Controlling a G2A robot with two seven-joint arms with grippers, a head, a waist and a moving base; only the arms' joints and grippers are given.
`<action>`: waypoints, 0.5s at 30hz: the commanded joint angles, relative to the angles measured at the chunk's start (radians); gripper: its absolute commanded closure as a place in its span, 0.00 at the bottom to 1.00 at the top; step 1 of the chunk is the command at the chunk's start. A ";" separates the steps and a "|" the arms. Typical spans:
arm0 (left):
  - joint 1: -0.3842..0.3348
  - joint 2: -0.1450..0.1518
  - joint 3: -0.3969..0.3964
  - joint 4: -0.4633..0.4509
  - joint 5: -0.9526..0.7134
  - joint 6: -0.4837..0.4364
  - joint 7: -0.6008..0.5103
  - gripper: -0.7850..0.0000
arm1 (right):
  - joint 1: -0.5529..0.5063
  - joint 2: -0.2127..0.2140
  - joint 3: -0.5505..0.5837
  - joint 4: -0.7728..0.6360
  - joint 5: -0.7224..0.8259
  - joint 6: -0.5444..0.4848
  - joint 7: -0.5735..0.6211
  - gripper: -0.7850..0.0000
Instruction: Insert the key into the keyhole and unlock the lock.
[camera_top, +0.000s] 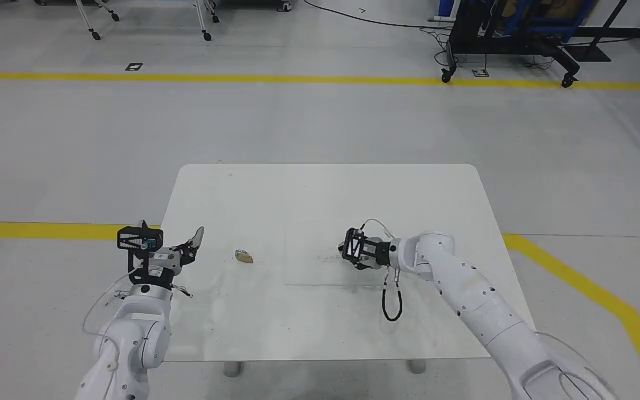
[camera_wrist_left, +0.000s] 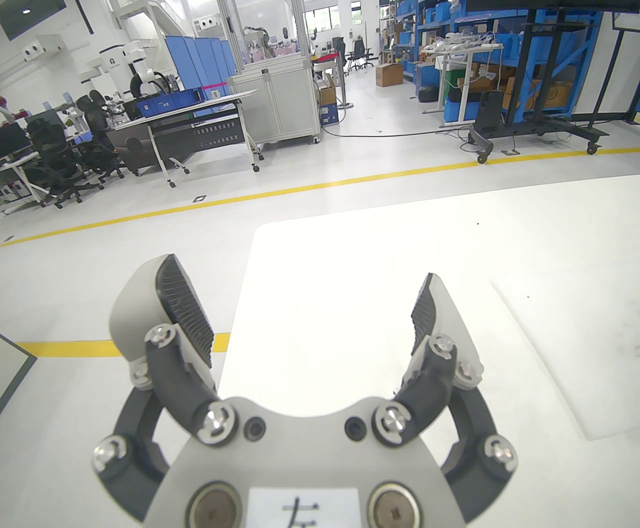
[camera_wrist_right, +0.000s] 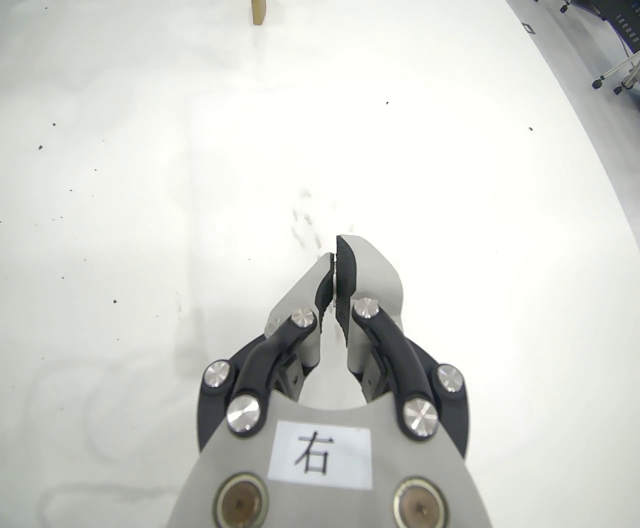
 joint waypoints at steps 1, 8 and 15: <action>0.000 0.000 0.000 0.000 0.000 0.000 0.000 0.00 | -0.006 0.003 0.009 -0.012 0.003 0.006 -0.008 1.00; 0.000 0.000 0.000 0.000 0.000 0.000 0.000 0.00 | -0.059 0.025 0.111 -0.043 0.127 0.026 -0.101 1.00; 0.000 0.000 0.000 0.000 0.000 0.000 0.000 0.00 | -0.030 0.021 0.201 0.128 0.690 -0.107 0.076 1.00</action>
